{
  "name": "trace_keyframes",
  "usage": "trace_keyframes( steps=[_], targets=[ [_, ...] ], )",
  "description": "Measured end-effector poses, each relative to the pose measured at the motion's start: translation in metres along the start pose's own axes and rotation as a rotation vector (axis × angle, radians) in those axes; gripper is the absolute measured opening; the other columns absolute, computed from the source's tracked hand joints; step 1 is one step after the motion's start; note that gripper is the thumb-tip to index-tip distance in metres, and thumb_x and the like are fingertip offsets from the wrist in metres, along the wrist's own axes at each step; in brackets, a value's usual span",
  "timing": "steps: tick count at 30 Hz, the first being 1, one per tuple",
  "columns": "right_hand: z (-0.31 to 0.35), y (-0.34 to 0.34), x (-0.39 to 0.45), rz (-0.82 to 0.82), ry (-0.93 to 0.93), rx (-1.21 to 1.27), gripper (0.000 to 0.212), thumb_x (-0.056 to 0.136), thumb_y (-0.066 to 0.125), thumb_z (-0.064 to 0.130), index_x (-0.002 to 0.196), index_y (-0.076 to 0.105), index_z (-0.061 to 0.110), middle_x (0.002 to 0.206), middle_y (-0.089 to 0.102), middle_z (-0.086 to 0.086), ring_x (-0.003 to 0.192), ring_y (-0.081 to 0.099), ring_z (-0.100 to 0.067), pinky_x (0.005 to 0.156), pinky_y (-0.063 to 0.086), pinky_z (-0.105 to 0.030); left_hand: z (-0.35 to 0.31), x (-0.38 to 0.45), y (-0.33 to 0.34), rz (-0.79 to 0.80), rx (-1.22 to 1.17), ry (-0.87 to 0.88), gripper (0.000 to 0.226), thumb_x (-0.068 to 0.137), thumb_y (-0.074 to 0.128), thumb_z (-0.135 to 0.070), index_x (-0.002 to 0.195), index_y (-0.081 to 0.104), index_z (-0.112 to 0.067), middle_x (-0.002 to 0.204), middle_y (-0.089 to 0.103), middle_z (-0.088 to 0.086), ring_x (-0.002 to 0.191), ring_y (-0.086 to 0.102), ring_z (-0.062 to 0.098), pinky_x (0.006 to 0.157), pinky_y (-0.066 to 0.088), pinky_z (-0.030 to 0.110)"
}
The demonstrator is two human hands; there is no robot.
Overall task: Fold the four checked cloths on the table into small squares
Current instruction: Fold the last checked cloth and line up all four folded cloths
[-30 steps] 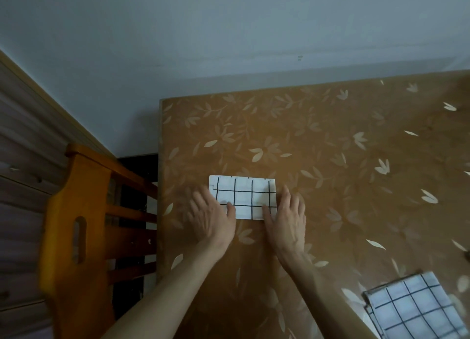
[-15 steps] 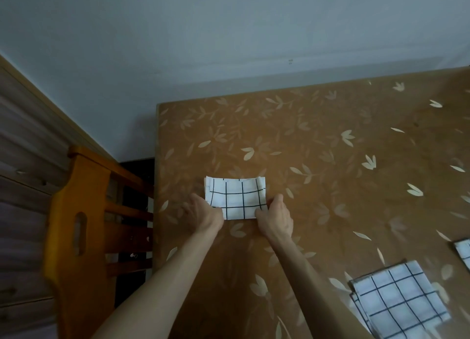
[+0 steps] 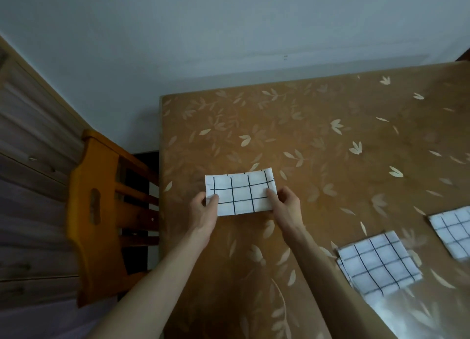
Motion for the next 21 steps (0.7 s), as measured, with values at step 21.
trace_keyframes(
  steps=[21],
  targets=[
    [-0.036,-0.103,-0.147,0.06,-0.039,-0.157,0.014,0.099,0.065,0.025,0.097,0.07,0.013,0.089,0.069,0.005,0.083,0.065,-0.012,0.063,0.045,-0.017,0.066,-0.178,-0.012,-0.005,-0.029,0.137,0.01,0.102,0.056,-0.016,0.096,0.064,-0.013,0.097,0.072,0.004,0.085,0.069,0.018,0.061,0.053,0.02]
  ],
)
Point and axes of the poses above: each hand's wrist, its own x-axis towards the middle knuckle, its own y-axis out of the palm, z = x × y, the point moved 10 cm from there along x, towards the middle knuckle
